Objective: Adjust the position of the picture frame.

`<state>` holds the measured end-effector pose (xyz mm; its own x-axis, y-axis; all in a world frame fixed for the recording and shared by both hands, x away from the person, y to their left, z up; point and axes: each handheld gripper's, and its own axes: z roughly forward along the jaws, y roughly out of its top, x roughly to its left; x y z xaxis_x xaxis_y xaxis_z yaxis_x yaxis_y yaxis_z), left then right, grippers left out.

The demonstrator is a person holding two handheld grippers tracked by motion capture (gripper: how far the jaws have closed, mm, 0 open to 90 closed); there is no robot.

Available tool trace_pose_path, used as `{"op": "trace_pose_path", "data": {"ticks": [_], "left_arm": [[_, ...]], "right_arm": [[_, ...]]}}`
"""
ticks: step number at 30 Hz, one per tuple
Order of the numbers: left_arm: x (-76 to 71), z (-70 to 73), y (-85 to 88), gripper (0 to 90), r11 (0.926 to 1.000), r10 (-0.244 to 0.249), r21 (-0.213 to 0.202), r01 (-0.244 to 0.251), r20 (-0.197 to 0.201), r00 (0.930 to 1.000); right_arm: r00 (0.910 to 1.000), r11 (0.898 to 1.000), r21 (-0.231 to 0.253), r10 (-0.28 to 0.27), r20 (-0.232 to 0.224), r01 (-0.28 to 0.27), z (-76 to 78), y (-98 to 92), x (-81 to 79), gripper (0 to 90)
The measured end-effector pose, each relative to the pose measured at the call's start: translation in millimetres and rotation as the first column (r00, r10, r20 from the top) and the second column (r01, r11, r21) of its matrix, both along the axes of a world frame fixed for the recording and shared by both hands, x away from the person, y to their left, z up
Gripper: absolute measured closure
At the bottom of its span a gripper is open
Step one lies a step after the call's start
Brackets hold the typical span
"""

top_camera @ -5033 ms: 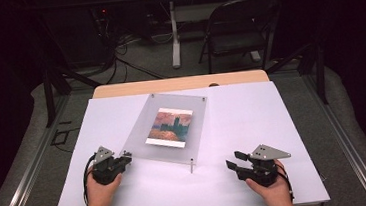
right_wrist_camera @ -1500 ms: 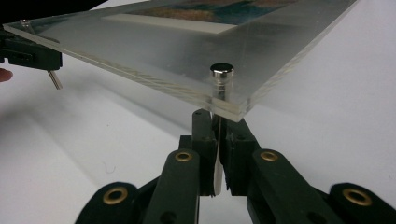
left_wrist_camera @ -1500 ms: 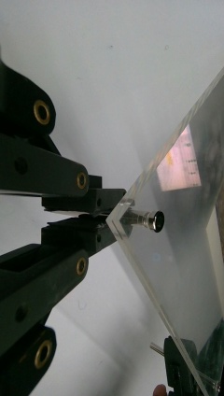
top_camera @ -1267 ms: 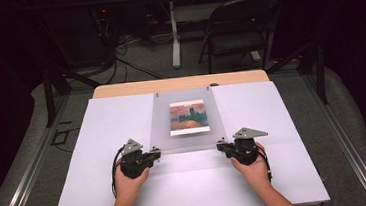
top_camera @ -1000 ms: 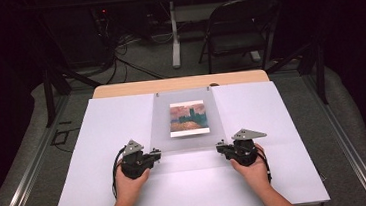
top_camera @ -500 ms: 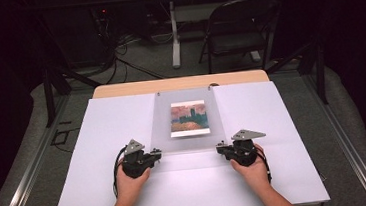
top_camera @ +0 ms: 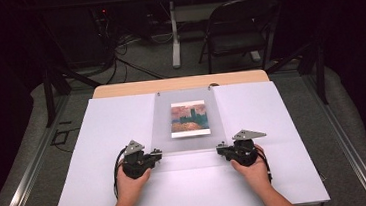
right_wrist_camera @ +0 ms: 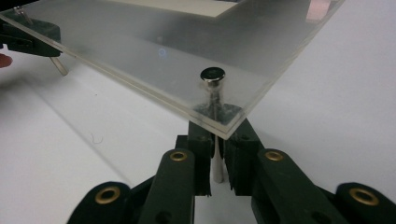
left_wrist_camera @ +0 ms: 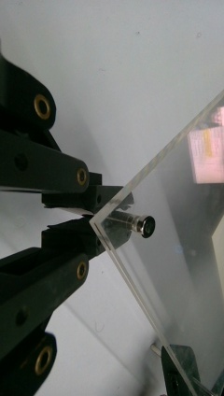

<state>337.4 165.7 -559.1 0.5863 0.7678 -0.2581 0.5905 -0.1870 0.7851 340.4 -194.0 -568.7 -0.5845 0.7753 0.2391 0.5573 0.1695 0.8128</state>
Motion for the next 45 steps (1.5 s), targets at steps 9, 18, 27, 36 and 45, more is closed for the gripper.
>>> {"op": "trace_pose_path", "data": {"ticks": [9, 18, 27, 36, 45], "left_arm": [[-5.5, 0.3, -6.1, 63.7, 0.9993, -0.028, 0.025, 0.026, 0.055, 0.9981], [-9.3, -0.5, -8.3, 44.6, 0.999, -0.035, 0.031, 0.033, 0.097, 0.9947], [-11.4, 1.1, -5.6, 41.7, 0.9992, -0.037, -0.009, 0.038, 0.072, 0.9967], [-17.4, 4.8, -3.6, 43.1, 0.999, -0.045, -0.003, 0.045, 0.055, 0.9975], [-27.8, 14.1, 10.6, 39.8, 0.9996, -0.028, -0.001, 0.028, 0.075, 0.9968]], "right_arm": [[0.9996, 1.0, 0.006, 0.015, 0.023, -0.015, 1.8, 5.8, -6.8, 54.7], [0.9982, 1.0, -0.022, 0.01, 0.059, -0.009, 2.6, 9.2, -9.9, 39.9], [0.9978, 0.999, -0.042, 0.006, 0.067, -0.003, 5.1, 8.8, -12.0, 37.2], [0.9966, 0.998, -0.065, 0.026, 0.078, -0.021, 14.6, 7.3, -19.1, 37.7], [0.9961, 0.995, -0.098, 0.033, 0.081, -0.025, 25.4, -2.9, -31.6, 37.1]]}}
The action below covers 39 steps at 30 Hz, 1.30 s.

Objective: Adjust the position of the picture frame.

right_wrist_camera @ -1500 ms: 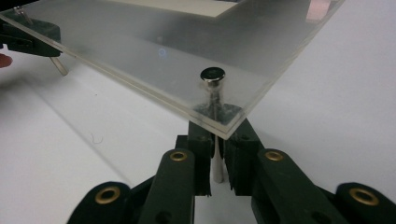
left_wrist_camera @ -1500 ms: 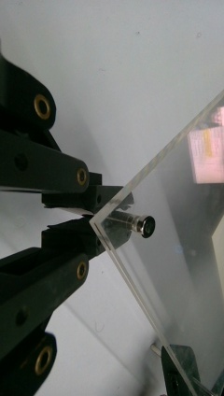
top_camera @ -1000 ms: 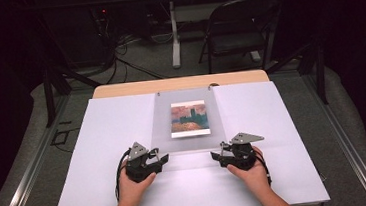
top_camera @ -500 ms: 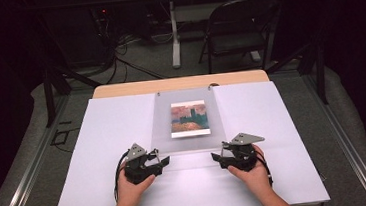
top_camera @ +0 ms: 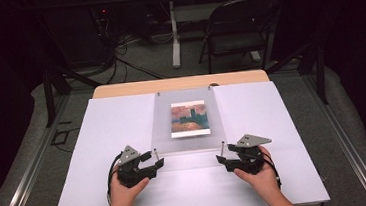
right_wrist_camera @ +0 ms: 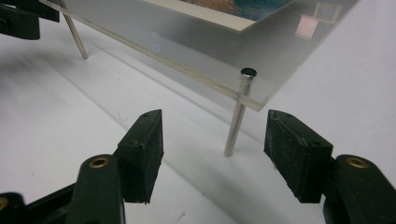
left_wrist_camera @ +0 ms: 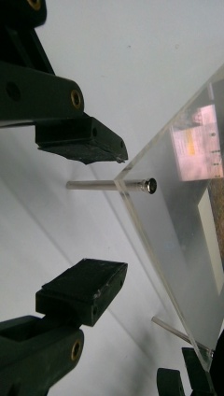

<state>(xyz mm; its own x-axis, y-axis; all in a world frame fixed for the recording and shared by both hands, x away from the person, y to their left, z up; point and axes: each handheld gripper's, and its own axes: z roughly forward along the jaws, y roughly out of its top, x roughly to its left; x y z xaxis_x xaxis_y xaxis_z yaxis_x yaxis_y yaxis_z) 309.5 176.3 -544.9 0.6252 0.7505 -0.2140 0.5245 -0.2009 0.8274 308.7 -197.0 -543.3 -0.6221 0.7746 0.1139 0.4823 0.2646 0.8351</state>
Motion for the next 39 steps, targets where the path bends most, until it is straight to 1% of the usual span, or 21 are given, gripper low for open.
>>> {"op": "trace_pose_path", "data": {"ticks": [2, 4, 5, 7, 11, 14, 15, 17, 19, 21, 22, 25, 26, 27, 30, 31, 33, 35, 36, 37, 39], "left_arm": [[-3.7, 0.7, 3.9, 39.8, 1.0, -0.006, -0.007, 0.006, -0.006, 1.0], [-8.0, 1.9, 7.6, 39.8, 0.9999, -0.005, 0.011, 0.005, -0.001, 1.0], [-10.0, 2.5, 9.7, 39.8, 0.9999, -0.002, 0.016, 0.002, 0.003, 1.0], [-13.6, 3.9, 14.3, 39.8, 1.0, 0.003, 0.009, -0.003, 0.005, 1.0], [-17.2, 6.6, 22.2, 40.5, 0.9998, 0.02, 0.001, -0.02, 0.013, 0.9997], [-17.7, 8.7, 27.1, 41.6, 0.9993, 0.037, 0.006, -0.037, 0.025, 0.999], [-17.8, 9.7, 29.1, 41.7, 0.9991, 0.043, -0.005, -0.043, 0.03, 0.9986], [-18.0, 11.2, 31.9, 41.7, 0.9989, 0.047, -0.007, -0.047, 0.032, 0.9984], [-18.1, 12.7, 34.1, 41.6, 0.9985, 0.053, -0.01, -0.053, 0.031, 0.9981], [-17.3, 14.0, 36.4, 41.5, 0.9989, 0.046, -0.008, -0.046, 0.032, 0.9984], [-16.8, 14.3, 36.9, 41.5, 0.9984, 0.056, -0.012, -0.055, 0.035, 0.9978], [-13.8, 14.9, 39.4, 41.5, 0.9975, 0.064, -0.031, -0.063, 0.024, 0.9977], [-12.5, 15.6, 40.3, 41.5, 0.9969, 0.07, -0.037, -0.069, 0.019, 0.9974], [-10.5, 17.2, 41.6, 41.4, 0.9968, 0.073, -0.034, -0.073, 0.013, 0.9972], [-6.0, 21.7, 43.4, 41.0, 0.997, 0.075, -0.023, -0.074, 0.007, 0.9972], [-4.5, 23.3, 43.5, 41.0, 0.9971, 0.074, -0.018, -0.074, 0.01, 0.9972], [-0.9, 26.3, 43.0, 40.8, 0.997, 0.077, 0.0, -0.077, 0.02, 0.9968], [3.8, 28.4, 42.7, 39.6, 0.997, 0.077, 0.0, -0.077, 0.017, 0.9969], [6.8, 29.7, 42.7, 39.5, 0.9968, 0.08, -0.004, -0.08, 0.016, 0.9967], [11.3, 31.2, 42.8, 38.7, 0.9966, 0.081, -0.016, -0.081, 0.012, 0.9966], [18.7, 34.2, 43.0, 38.6, 0.9959, 0.086, -0.03, -0.085, 0.003, 0.9963]], "right_arm": [[0.9999, 1.0, -0.003, 0.001, 0.013, -0.001, 2.2, -3.8, -5.2, 37.0], [0.9998, 1.0, -0.002, -0.001, 0.021, 0.001, 4.0, -8.0, -12.7, 37.0], [0.9998, 1.0, -0.002, -0.001, 0.021, 0.001, 4.0, -8.0, -12.7, 37.0], [0.9998, 1.0, -0.001, 0.0, 0.022, 0.0, 5.1, -12.4, -17.8, 37.0], [0.9998, 1.0, 0.023, -0.016, 0.015, 0.015, 7.2, -24.2, -25.4, 37.3], [0.9994, 0.999, 0.033, -0.029, 0.019, 0.028, 8.4, -29.3, -26.1, 37.6], [0.9992, 0.998, 0.041, -0.037, 0.015, 0.036, 9.1, -30.8, -26.3, 38.5], [0.9986, 0.997, 0.064, -0.049, 0.017, 0.048, 11.8, -36.8, -24.5, 39.7], [0.9985, 0.997, 0.064, -0.053, 0.012, 0.052, 13.1, -39.0, -24.1, 40.5], [0.9985, 0.996, 0.067, -0.052, 0.015, 0.051, 13.4, -39.5, -23.6, 40.8], [0.9983, 0.997, 0.062, -0.056, 0.016, 0.055, 14.5, -40.7, -23.1, 40.8], [0.9973, 0.995, 0.075, -0.067, 0.03, 0.065, 23.4, -42.6, -21.7, 41.1], [0.9973, 0.995, 0.075, -0.067, 0.03, 0.065, 23.4, -42.6, -21.7, 41.1], [0.996, 0.994, 0.084, -0.078, 0.044, 0.074, 29.3, -43.5, -19.4, 41.2], [0.9955, 0.993, 0.096, -0.08, 0.05, 0.075, 32.9, -45.2, -14.9, 41.2], [0.9954, 0.991, 0.101, -0.088, 0.037, 0.084, 35.7, -46.6, -9.4, 41.2], [0.9955, 0.991, 0.099, -0.09, 0.028, 0.087, 36.7, -47.3, -7.4, 41.1], [0.9958, 0.991, 0.104, -0.089, 0.02, 0.087, 39.1, -48.6, 0.0, 40.9], [0.9961, 0.991, 0.105, -0.087, 0.015, 0.085, 40.0, -48.9, 2.8, 40.7], [0.9961, 0.99, 0.11, -0.088, 0.006, 0.087, 42.5, -48.8, 11.2, 39.5], [0.9961, 0.99, 0.109, -0.088, 0.002, 0.088, 43.4, -48.9, 14.2, 39.3]]}}
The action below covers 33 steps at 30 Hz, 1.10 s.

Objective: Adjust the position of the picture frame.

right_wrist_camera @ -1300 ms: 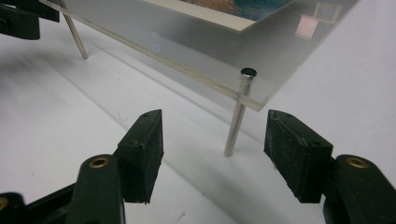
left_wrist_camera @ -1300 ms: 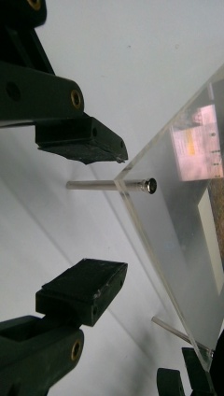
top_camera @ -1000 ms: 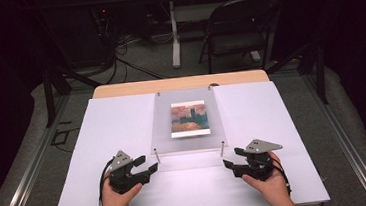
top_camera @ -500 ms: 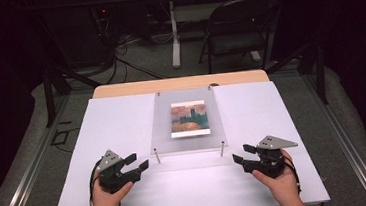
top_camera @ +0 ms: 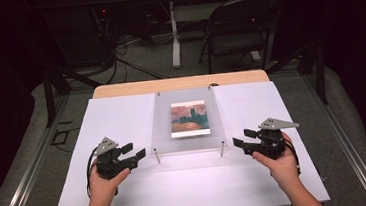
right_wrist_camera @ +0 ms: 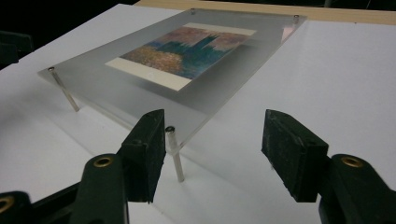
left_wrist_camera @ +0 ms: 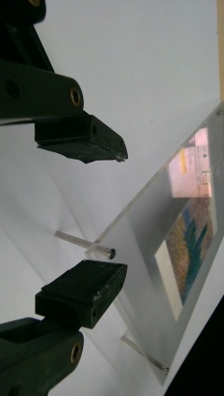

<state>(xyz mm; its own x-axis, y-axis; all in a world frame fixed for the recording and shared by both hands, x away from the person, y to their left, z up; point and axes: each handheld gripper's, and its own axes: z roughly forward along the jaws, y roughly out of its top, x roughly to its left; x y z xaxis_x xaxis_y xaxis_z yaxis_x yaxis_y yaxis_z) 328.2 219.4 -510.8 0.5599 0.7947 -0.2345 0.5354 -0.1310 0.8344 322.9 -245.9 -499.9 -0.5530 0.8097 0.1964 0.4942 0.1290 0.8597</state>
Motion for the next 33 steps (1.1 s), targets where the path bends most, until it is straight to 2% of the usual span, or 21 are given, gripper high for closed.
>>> {"op": "trace_pose_path", "data": {"ticks": [2, 5, 8, 10, 13, 18, 25, 27, 33], "left_arm": [[7.4, 3.2, -0.4, 37.7, 1.0, 0.003, -0.005, -0.003, -0.004, 1.0], [16.4, 7.4, -2.2, 36.6, 1.0, 0.001, -0.009, -0.001, -0.015, 0.9999], [24.5, 12.6, -4.7, 36.0, 0.9999, -0.004, 0.013, 0.004, -0.015, 0.9999], [29.9, 16.8, -6.8, 35.9, 0.9999, -0.006, 0.015, 0.006, -0.015, 0.9999], [37.6, 22.8, -9.9, 35.6, 0.9998, -0.021, -0.009, 0.021, -0.022, 0.9995], [51.3, 31.7, -18.3, 35.5, 0.9996, -0.029, 0.004, 0.029, -0.019, 0.9994], [69.4, 36.0, -24.2, 34.3, 0.9995, -0.021, -0.023, 0.02, -0.033, 0.9992], [74.9, 36.1, -25.3, 33.8, 0.9996, -0.011, -0.027, 0.01, -0.034, 0.9994], [90.1, 30.2, -30.3, 32.8, 0.9999, 0.017, -0.003, -0.017, -0.03, 0.9994]], "right_arm": [[0.9999, 1.0, 0.007, -0.004, -0.011, 0.004, 1.8, 0.2, 7.8, 38.5], [0.9998, 1.0, -0.02, -0.012, -0.014, 0.011, 4.9, 2.1, 19.0, 37.9], [0.9999, 0.998, -0.057, 0.002, -0.015, -0.003, 8.3, 6.2, 30.3, 37.1], [0.9997, 0.998, -0.06, 0.003, -0.023, -0.004, 9.2, 7.2, 32.0, 37.1], [0.9998, 0.997, -0.075, 0.01, -0.019, -0.011, 13.0, 11.5, 41.4, 36.0], [0.9998, 0.997, -0.072, 0.015, -0.011, -0.016, 21.7, 17.4, 55.9, 35.4], [0.9999, 0.998, -0.06, 0.014, -0.009, -0.014, 30.6, 27.0, 74.6, 35.4], [0.9999, 0.998, -0.06, 0.014, -0.009, -0.014, 30.8, 27.7, 76.2, 35.3], [0.9998, 0.999, -0.039, -0.011, -0.017, 0.01, 23.9, 31.6, 93.0, 34.8]]}}
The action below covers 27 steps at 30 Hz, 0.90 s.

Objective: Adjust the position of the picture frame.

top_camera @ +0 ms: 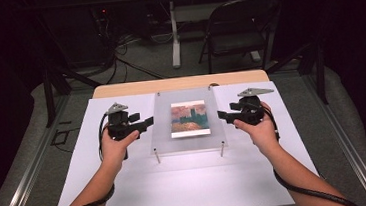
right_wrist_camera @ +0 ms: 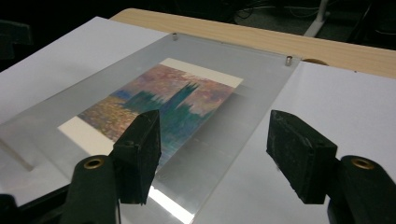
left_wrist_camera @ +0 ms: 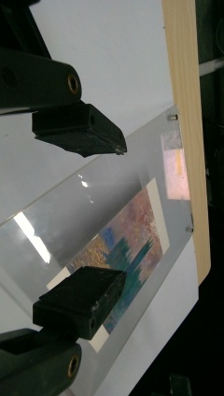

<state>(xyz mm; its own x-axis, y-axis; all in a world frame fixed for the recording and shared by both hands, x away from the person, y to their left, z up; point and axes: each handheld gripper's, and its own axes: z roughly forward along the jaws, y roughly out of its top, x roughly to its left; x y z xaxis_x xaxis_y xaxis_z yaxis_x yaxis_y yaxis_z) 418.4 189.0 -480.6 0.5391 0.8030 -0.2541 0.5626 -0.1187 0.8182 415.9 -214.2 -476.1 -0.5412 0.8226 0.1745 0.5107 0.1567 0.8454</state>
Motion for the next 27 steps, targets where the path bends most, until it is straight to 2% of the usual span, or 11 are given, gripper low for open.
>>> {"op": "trace_pose_path", "data": {"ticks": [4, 11, 12, 16, 17, 19, 27], "left_arm": [[10.3, -6.6, -5.0, 32.3, 0.9999, 0.006, 0.016, -0.006, -0.009, 0.9999], [32.7, -20.3, -16.5, 33.1, 0.9998, 0.011, -0.016, -0.012, -0.059, 0.9982], [34.0, -21.6, -17.8, 33.2, 0.9996, 0.015, -0.023, -0.016, -0.058, 0.9982], [45.4, -27.9, -23.8, 33.3, 0.9998, 0.009, -0.016, -0.01, -0.084, 0.9965], [48.9, -29.7, -25.8, 33.3, 0.9999, 0.011, -0.01, -0.012, -0.092, 0.9957], [54.0, -32.0, -28.1, 33.3, 0.9999, 0.006, -0.015, -0.008, -0.1, 0.995], [70.9, -43.0, -33.7, 33.2, 0.9996, 0.026, 0.007, -0.026, -0.11, 0.9936]], "right_arm": [[0.9996, 1.0, 0.005, -0.024, -0.012, 0.024, -7.7, 0.2, 11.5, 34.8], [0.9987, 0.999, 0.01, -0.036, -0.035, 0.036, -20.0, 2.8, 31.8, 34.9], [0.998, 0.999, 0.013, -0.04, -0.05, 0.041, -21.8, 4.0, 34.9, 34.9], [0.9968, 0.999, 0.017, -0.034, -0.072, 0.036, -28.0, 8.0, 44.8, 34.9], [0.996, 0.999, 0.043, -0.025, -0.085, 0.029, -31.5, 10.1, 50.3, 34.9], [0.9954, 0.998, 0.05, -0.025, -0.092, 0.029, -32.6, 10.8, 52.3, 34.9], [0.9882, 0.997, 0.057, -0.051, -0.144, 0.06, -46.4, 18.4, 71.9, 34.9]]}}
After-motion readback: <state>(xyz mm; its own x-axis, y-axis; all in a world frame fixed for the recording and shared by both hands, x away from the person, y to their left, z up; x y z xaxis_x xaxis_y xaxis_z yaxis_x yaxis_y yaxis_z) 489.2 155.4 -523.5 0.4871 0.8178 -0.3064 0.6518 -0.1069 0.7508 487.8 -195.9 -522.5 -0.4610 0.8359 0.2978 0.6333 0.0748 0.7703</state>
